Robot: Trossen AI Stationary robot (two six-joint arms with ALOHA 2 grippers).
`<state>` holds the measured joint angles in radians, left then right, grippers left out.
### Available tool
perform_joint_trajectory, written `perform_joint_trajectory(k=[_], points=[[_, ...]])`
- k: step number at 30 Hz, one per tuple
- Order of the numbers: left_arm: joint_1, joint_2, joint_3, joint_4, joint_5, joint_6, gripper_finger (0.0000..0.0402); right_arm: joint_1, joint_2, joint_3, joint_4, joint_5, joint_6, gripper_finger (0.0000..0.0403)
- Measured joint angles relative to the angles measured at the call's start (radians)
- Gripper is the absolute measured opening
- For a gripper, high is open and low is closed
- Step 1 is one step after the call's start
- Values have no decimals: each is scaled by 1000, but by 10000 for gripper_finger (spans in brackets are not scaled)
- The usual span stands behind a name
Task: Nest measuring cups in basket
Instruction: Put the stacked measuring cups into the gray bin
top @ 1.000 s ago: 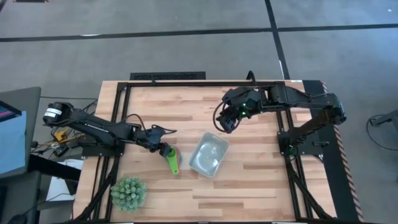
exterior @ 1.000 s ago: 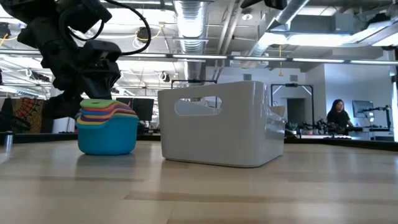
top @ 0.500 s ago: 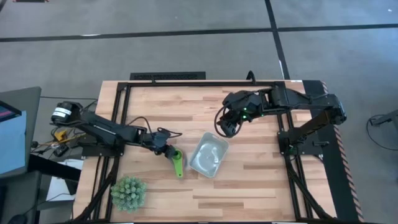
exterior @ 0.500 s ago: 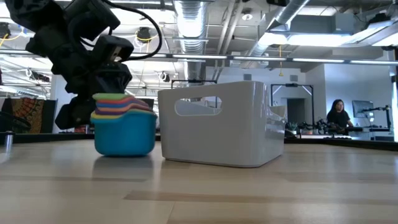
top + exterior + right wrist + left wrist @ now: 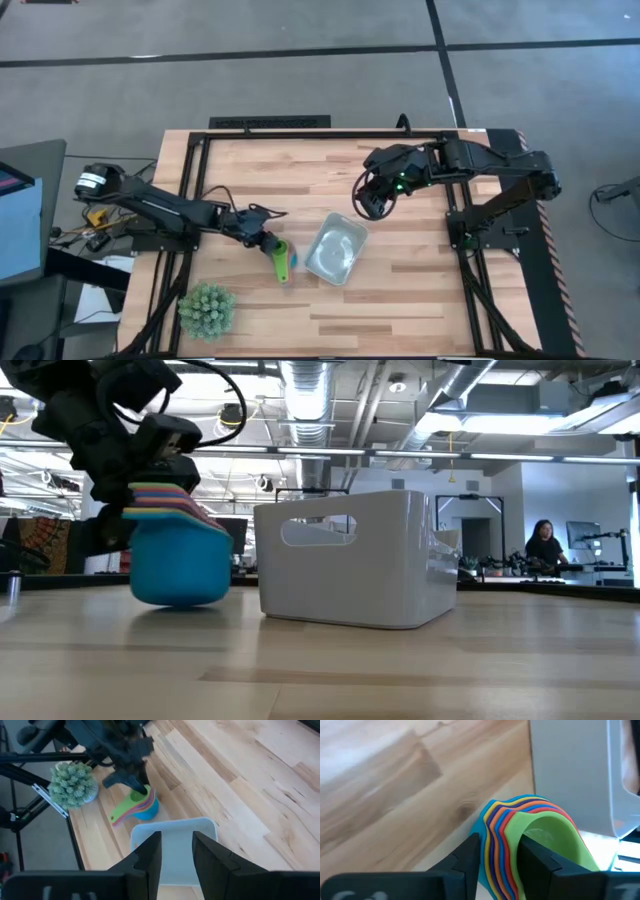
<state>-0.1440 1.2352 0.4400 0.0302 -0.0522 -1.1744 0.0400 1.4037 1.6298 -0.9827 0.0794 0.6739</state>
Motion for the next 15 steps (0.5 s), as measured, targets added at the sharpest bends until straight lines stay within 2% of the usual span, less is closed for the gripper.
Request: perform_joint_trajectory(k=[7, 15], points=[[0, -92, -1, -86, -25, 3, 96, -1, -27, 1, 2, 8, 0, 128], [0, -166, 30, -107, -28, 8, 96, 0, -55, 0, -6, 9, 11, 128]])
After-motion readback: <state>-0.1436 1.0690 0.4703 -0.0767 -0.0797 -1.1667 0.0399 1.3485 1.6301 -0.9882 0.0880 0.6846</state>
